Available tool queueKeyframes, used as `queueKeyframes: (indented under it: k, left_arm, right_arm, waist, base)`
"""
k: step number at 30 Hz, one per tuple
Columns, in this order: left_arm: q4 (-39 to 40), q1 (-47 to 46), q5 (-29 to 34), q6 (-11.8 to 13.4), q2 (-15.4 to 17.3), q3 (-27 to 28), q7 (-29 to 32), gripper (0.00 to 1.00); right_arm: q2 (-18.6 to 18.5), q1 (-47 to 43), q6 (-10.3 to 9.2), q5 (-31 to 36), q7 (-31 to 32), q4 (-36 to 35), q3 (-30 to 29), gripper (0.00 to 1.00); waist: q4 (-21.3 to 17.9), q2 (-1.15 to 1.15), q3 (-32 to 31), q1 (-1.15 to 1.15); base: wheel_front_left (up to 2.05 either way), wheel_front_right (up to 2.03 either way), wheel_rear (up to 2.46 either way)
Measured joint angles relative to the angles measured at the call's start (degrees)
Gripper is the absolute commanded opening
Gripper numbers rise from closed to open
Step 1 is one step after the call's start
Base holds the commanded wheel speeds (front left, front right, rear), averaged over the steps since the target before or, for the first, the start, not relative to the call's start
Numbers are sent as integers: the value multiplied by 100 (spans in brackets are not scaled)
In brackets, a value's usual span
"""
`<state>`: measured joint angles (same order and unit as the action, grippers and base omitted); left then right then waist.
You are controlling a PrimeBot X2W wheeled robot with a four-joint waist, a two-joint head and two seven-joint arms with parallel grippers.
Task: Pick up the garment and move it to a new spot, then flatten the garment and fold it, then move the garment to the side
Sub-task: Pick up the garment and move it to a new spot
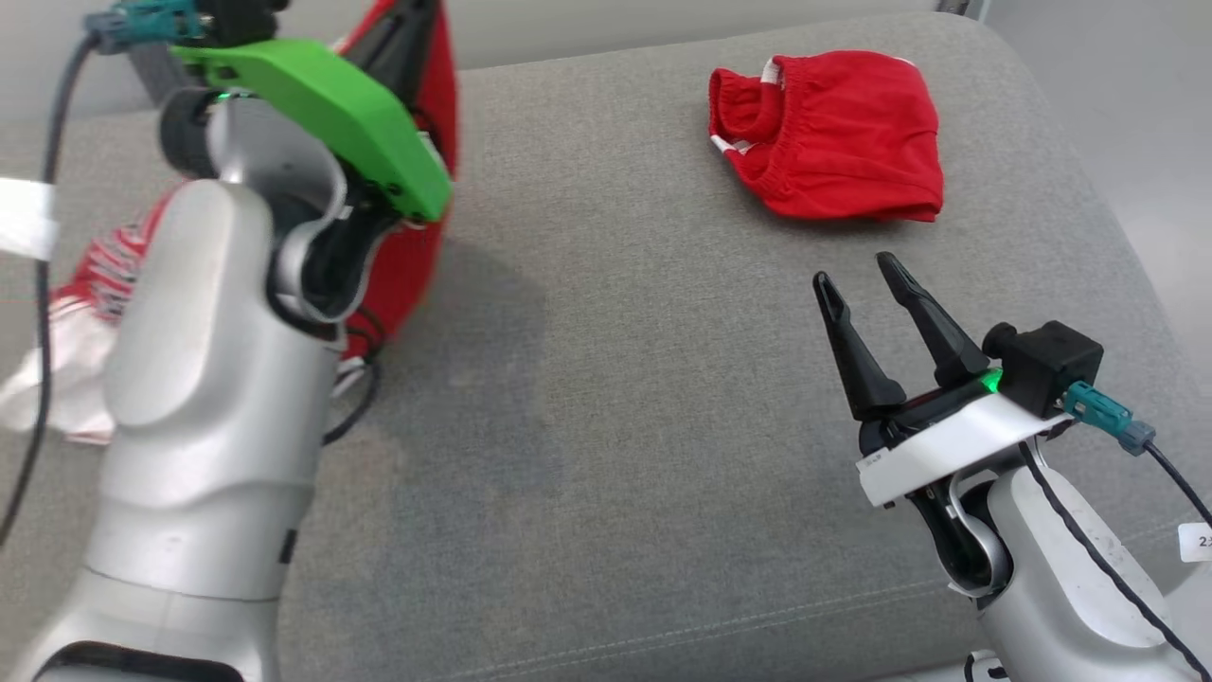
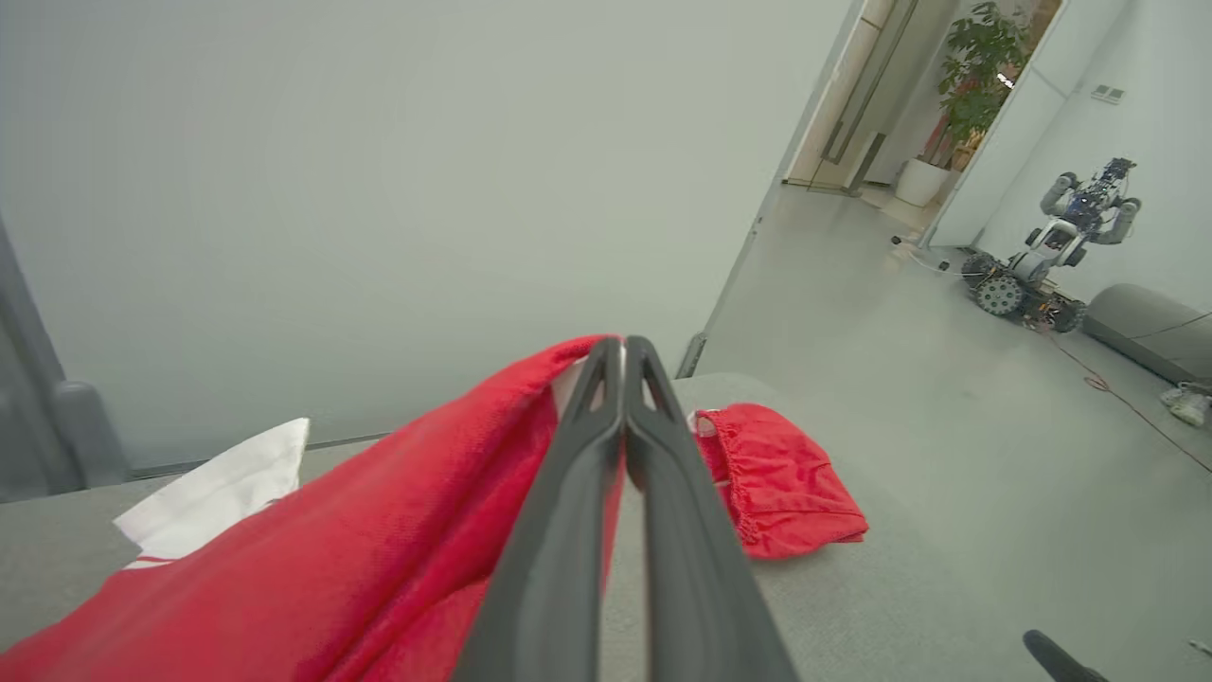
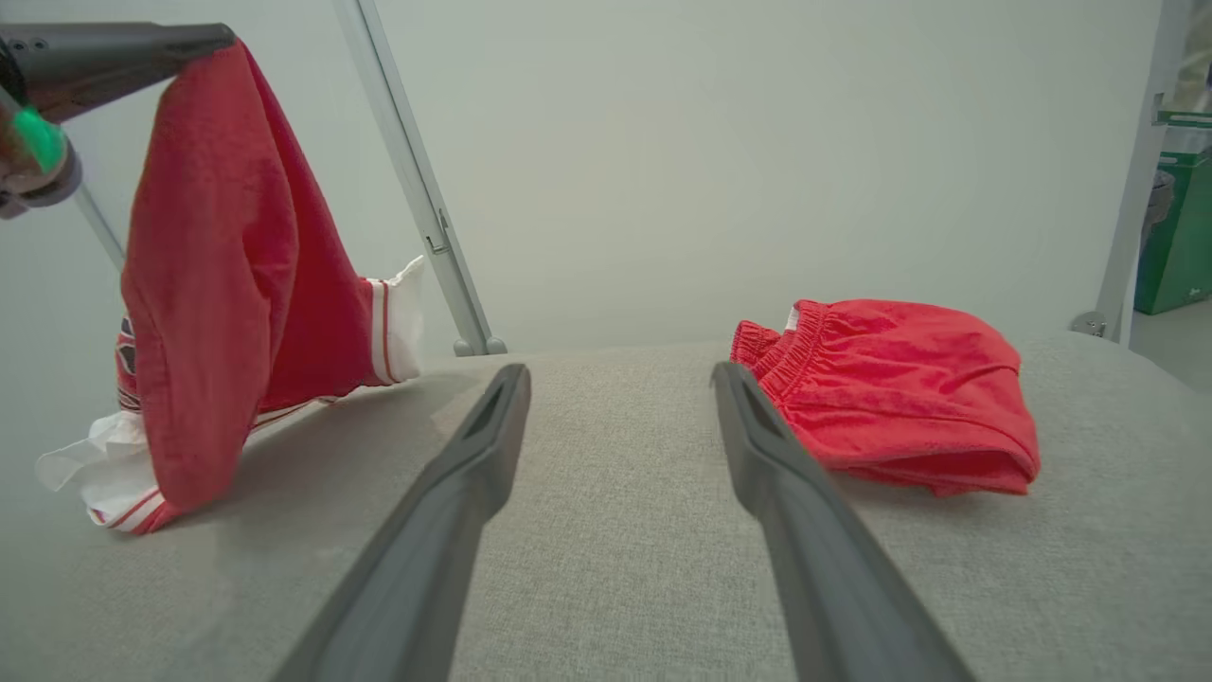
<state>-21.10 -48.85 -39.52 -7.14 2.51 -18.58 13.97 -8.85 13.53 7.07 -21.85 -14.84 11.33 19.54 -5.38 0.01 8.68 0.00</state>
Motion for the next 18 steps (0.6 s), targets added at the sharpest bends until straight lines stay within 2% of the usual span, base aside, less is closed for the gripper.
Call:
queueKeyframes:
  k: [5,8,11,12,13,18]
  left_arm:
    - [300,242,-296,0,-542,-498,-169,0]
    - [283,594,-380,0,-410,-843,-200,0]
    - [146,1010,-480,0,-189,-1418,-185,2]
    - [90,1154,-487,0,-155,-1621,-165,48]
    - [44,1296,-480,0,-143,-1777,-168,100]
    - [54,1537,-486,0,-99,-2140,-366,100]
  right_arm:
    - [-18,-2,0,1,0,-1,-34,100]
    - [-34,-2,-1,1,0,-2,-36,100]
    - [-34,-7,0,1,0,-9,-65,100]
    - [-38,-14,0,1,0,-9,-71,100]
    - [-43,-26,0,0,0,-3,-69,100]
    - [-82,-140,0,0,0,24,-191,100]
  waist:
    - [-271,0,-83,0]
    - [-404,0,-107,0]
    - [-499,0,-107,0]
    - [-514,0,-101,0]
    - [-520,0,-91,0]
    - [-452,0,-73,0]
  base:
    - [0,0,0]
    - [0,0,0]
    - [0,0,0]
    - [0,0,0]
    - [0,0,0]
    - [0,0,0]
